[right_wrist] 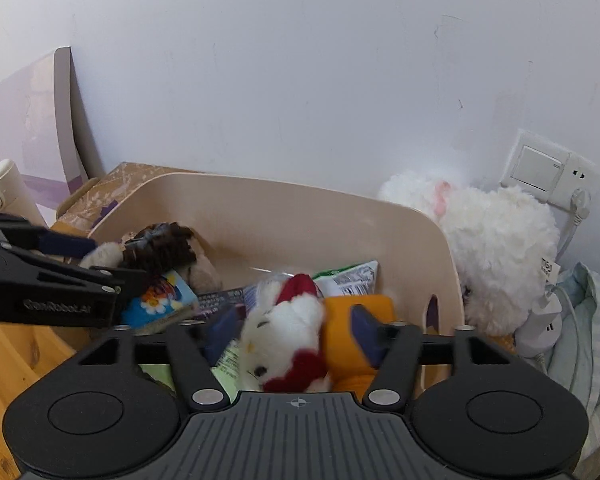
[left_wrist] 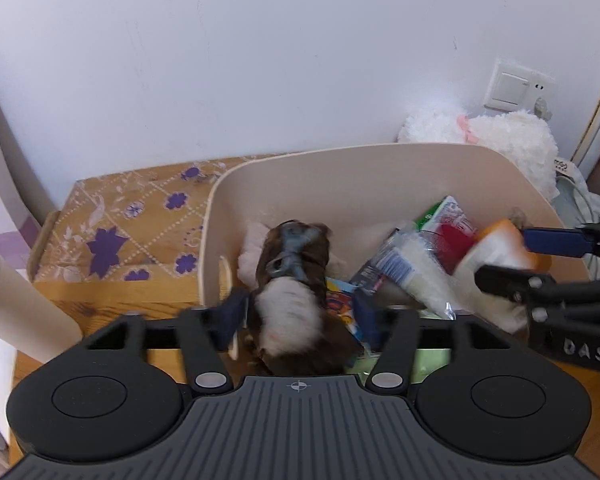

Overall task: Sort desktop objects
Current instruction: 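Carry both plushes over the basket and release them inside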

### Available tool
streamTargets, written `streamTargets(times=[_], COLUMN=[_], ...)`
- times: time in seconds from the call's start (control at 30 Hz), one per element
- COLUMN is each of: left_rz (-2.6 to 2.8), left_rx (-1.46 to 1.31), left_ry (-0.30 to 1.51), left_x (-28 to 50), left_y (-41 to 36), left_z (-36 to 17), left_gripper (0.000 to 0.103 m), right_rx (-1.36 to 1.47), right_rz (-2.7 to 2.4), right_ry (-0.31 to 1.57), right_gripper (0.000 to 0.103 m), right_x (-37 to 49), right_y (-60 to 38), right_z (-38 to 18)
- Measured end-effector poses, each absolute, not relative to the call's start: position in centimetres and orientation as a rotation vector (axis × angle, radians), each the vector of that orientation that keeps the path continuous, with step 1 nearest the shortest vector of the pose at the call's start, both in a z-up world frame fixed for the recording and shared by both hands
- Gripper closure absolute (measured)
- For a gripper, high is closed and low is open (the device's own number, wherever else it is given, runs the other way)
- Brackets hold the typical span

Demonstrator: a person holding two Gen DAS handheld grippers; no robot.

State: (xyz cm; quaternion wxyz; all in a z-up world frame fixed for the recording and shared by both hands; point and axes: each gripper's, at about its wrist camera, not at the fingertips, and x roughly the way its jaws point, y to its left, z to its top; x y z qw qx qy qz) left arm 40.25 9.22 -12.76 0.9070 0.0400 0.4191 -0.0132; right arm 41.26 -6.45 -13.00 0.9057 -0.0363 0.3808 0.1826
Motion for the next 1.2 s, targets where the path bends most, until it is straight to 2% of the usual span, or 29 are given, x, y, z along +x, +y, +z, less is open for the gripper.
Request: streamTargets(times=[0.1, 0.2, 0.3, 0.6, 0.77, 1.2], left_rz=[-0.025, -0.033, -0.061, -0.172, -0.255, -0.409], left_rx=[0.105, 0.124, 0.115, 0.104, 0.114, 0.191], left_ry=[0.855, 0.855, 0.842, 0.794, 0.804, 0.933], left_x=[39.9, 39.5, 38.8, 36.2, 34.3, 30.8], left_y=[9.2, 9.1, 8.9, 7.6, 6.1, 1.9], left_z=[-12.5, -12.3, -12.0, -10.4, -10.3, -14.9], left_gripper=[0.026, 0.026, 0.025, 0.024, 0.024, 0.024], right_rx=[-0.071, -0.050, -0.017, 0.036, -0.016, 0.011], right_rz=[0.377, 0.373, 0.404, 0.376, 0.339, 0.330], right_ry=[0.778, 0.764, 0.744, 0.739, 0.770, 0.891], right_gripper=[0.022, 0.008, 0.001, 0.000, 0.000, 0.000], right_x=[40.7, 39.9, 38.8, 35.2, 33.1, 28.4], right_y=[-7.2, -8.2, -9.5, -14.3, -16.2, -16.9], right_z=[-12.8, -12.4, -12.1, -11.5, -13.0, -18.2])
